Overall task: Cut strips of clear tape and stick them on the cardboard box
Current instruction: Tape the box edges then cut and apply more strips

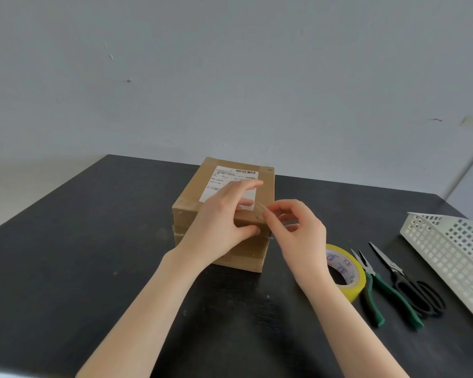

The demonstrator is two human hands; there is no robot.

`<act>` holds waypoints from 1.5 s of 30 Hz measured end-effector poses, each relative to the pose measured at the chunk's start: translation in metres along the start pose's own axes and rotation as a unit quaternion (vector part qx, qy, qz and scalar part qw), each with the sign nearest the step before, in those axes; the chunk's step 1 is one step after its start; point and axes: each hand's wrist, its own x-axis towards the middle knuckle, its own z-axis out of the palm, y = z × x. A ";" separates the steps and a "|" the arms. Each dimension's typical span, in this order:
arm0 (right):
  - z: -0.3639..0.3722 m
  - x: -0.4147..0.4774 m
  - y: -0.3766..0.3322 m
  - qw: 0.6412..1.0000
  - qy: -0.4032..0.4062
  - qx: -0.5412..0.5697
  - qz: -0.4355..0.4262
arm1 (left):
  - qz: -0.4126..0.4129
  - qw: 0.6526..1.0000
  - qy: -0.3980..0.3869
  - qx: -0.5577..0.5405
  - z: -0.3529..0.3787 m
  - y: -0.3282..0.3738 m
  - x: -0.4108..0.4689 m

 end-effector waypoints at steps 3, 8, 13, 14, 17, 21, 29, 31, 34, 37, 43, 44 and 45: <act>0.001 0.002 -0.001 1.000 -0.002 -0.013 0.010 | 0.001 1.000 0.005 -0.001 -0.001 0.000 0.001; 0.005 0.007 0.001 0.999 -0.003 -0.025 0.036 | 0.025 0.999 0.026 0.012 0.001 -0.004 0.001; 0.006 0.010 0.004 0.998 -0.005 -0.006 0.057 | 0.038 0.998 0.036 0.031 0.002 -0.007 0.000; 0.007 0.011 0.004 0.998 -0.005 0.001 0.062 | 0.044 0.998 0.036 0.028 0.003 -0.009 0.000; 0.010 0.014 0.006 0.996 -0.006 0.023 0.083 | 0.048 0.998 0.028 0.022 0.003 -0.010 0.001; 0.012 0.017 0.010 0.991 -0.010 0.060 0.115 | 0.044 0.998 0.027 0.025 0.004 -0.008 0.001; 0.016 0.022 0.012 0.983 0.002 0.100 0.153 | 0.039 0.998 0.011 0.053 0.003 -0.007 0.000; 0.016 0.022 0.011 0.982 0.003 0.105 0.156 | 0.045 0.997 0.011 0.059 0.003 -0.007 0.000; 0.012 0.022 0.011 0.977 -0.002 0.130 0.169 | 0.055 0.997 0.013 0.059 0.004 -0.007 0.000; 0.006 0.019 0.013 0.970 -0.015 0.167 0.178 | 0.053 0.997 0.016 0.056 0.004 -0.008 0.000; 0.008 0.019 0.016 0.973 -0.005 0.154 0.173 | 0.049 0.997 0.012 0.065 0.007 -0.010 0.001; 0.009 0.019 0.016 0.972 0.001 0.153 0.176 | 0.048 0.997 0.010 0.065 0.007 -0.010 0.000; 0.011 0.020 0.016 0.972 0.006 0.153 0.180 | 0.048 0.997 0.010 0.066 0.007 -0.010 0.000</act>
